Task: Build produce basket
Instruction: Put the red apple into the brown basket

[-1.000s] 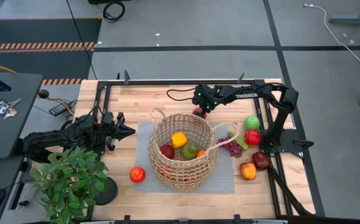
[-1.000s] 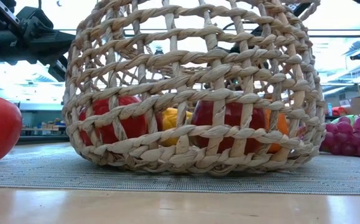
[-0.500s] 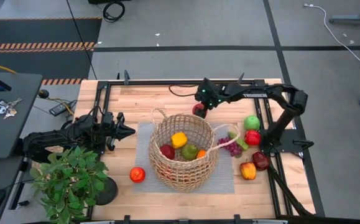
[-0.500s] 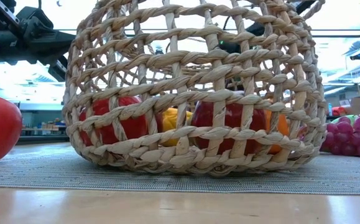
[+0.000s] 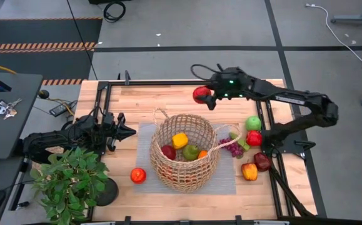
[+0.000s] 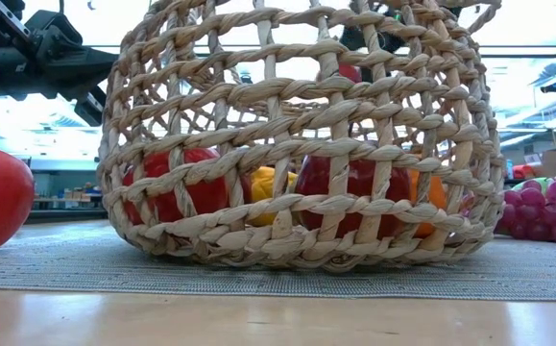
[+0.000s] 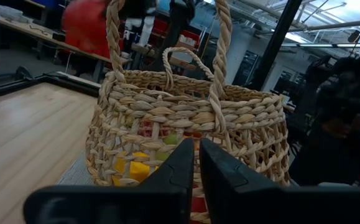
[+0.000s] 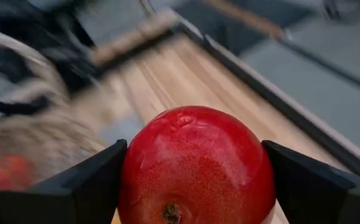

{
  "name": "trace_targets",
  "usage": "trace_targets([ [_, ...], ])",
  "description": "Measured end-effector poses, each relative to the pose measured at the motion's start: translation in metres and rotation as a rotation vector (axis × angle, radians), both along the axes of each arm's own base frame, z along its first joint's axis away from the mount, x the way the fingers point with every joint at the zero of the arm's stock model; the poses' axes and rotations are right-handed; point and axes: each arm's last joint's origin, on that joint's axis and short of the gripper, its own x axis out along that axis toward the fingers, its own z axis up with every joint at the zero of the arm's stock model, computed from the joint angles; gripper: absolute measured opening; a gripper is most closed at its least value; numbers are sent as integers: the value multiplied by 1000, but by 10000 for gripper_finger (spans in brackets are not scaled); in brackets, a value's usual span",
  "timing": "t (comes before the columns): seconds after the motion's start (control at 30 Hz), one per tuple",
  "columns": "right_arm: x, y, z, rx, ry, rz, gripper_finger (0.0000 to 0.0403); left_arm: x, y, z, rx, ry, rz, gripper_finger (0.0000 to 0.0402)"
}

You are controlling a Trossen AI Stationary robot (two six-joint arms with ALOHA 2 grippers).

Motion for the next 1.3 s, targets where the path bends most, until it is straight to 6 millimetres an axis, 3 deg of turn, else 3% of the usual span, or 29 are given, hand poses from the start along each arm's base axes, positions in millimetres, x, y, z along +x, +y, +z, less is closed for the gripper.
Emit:
trace_targets([
  [0.17, -6, 30, 34, -125, -194, 120, 361, 0, 0, 0, 0, 0, 0, 35],
  [0.37, -7, 57, 48, -189, -289, 232, 362, 0, 0, 0, -1, 0, 0, 28],
  [1.3, 24, 79, 26, -167, -233, 386, 363, 0, 0, 0, -1, -1, 0, 34],
])
